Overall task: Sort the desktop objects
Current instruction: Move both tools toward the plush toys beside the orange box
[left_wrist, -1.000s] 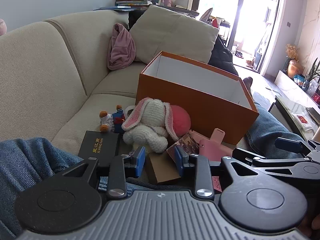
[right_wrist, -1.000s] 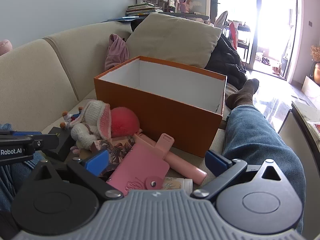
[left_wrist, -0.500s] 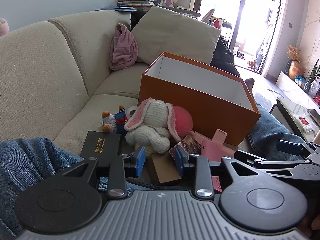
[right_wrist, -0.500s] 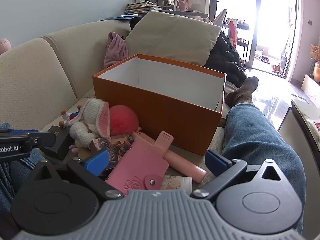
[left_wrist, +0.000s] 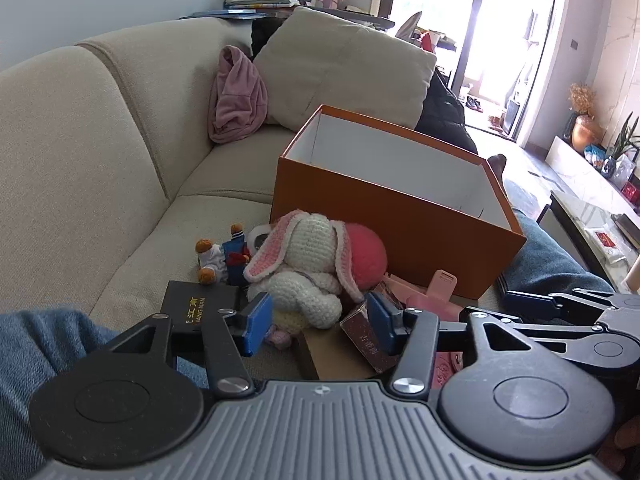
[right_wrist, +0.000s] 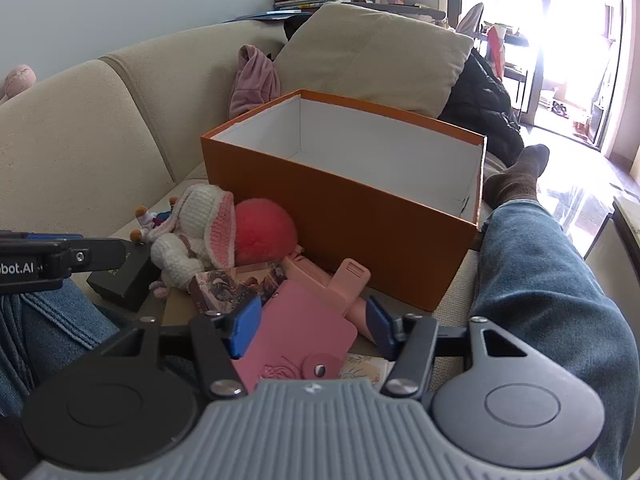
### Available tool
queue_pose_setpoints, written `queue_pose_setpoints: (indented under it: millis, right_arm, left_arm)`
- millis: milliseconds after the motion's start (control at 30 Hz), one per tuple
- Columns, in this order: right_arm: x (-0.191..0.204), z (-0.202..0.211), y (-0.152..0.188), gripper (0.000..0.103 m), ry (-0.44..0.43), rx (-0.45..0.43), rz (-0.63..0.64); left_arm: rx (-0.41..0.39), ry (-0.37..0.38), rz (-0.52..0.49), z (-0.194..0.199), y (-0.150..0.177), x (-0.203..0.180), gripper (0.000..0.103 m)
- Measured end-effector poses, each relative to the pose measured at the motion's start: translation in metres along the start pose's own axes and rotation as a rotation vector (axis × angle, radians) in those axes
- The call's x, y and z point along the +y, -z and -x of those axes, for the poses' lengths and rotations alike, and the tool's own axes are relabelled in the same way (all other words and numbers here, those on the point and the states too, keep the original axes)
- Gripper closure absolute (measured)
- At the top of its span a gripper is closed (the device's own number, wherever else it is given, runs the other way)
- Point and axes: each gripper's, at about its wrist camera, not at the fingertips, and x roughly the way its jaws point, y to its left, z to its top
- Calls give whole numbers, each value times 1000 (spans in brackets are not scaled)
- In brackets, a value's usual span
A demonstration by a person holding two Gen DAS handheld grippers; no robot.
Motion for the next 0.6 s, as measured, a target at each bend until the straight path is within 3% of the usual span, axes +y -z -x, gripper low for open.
queue_pose_setpoints:
  millis: [67,200,400,467,600]
  right_arm:
    - [-2,-8,-3,58,-19,25,-12]
    - [-5,-25,-6,58,-62,73,-46]
    - [2,-48,-24,59,-100,78,-3]
    - [2,-59,-30,67,-105,83,9]
    - [0,-74,-40,71,-133,86,15]
  left_arm:
    - [15,10,-16,-8,-4,-2,39]
    - [48,12,-26,-26,-11,-2,39]
    - [96,4,-31,-58,-22,4,39]
    - [124,4,0,-73,-26,8,39]
    - [159,-12,12,-91,-32,17,39]
